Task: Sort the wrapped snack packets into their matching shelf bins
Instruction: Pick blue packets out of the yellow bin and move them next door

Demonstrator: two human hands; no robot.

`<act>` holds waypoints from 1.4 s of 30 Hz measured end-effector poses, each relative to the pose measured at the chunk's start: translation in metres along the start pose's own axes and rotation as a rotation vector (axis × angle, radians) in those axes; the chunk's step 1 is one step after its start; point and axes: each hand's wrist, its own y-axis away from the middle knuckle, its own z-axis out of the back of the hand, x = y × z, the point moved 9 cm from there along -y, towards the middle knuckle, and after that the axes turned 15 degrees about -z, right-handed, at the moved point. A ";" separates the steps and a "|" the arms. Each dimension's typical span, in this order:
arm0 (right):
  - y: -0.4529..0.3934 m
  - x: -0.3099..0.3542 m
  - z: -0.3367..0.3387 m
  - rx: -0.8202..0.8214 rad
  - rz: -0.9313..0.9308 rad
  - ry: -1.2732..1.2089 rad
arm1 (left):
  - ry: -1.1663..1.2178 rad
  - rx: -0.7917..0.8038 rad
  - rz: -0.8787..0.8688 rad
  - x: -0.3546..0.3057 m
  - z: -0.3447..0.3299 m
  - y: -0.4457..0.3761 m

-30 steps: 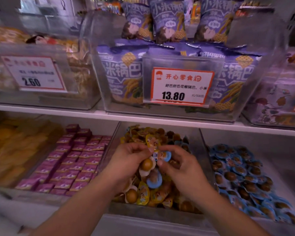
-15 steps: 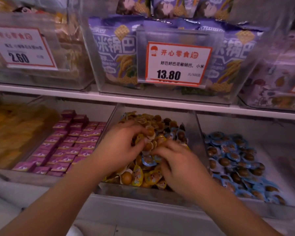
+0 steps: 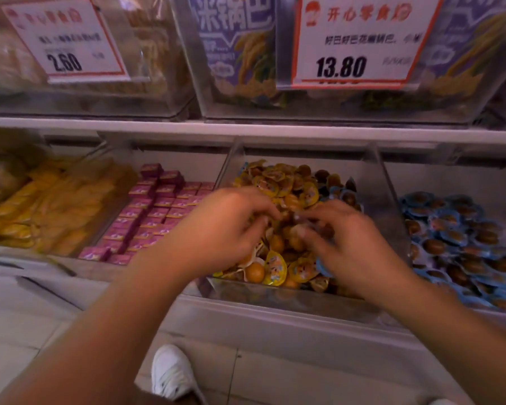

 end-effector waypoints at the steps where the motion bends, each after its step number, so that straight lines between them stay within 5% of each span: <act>1: -0.002 -0.004 0.014 -0.049 -0.043 -0.090 | 0.002 0.014 -0.010 -0.002 -0.005 -0.003; 4: -0.004 -0.010 0.051 -0.153 -0.095 -0.134 | -0.043 0.099 0.019 0.002 -0.020 -0.008; 8: 0.004 0.002 0.044 -0.051 0.024 0.220 | -0.269 0.339 0.054 0.010 -0.029 -0.007; 12: 0.008 -0.002 0.032 0.056 0.038 0.531 | -0.349 0.298 0.103 0.027 0.011 0.016; 17: 0.012 -0.003 0.025 0.042 0.029 0.791 | -0.393 0.472 0.173 0.034 -0.001 0.055; 20: 0.012 0.006 0.033 0.020 0.047 0.674 | -0.464 0.470 0.142 0.033 -0.009 0.057; 23: 0.019 0.006 0.021 0.234 0.069 0.477 | -0.473 0.482 0.156 0.033 -0.016 0.054; 27: 0.030 -0.008 -0.010 0.456 0.061 0.674 | -0.562 0.458 0.146 0.033 -0.020 0.042; 42: 0.020 -0.012 -0.009 0.320 0.072 0.542 | -0.650 0.571 0.208 0.037 -0.022 0.039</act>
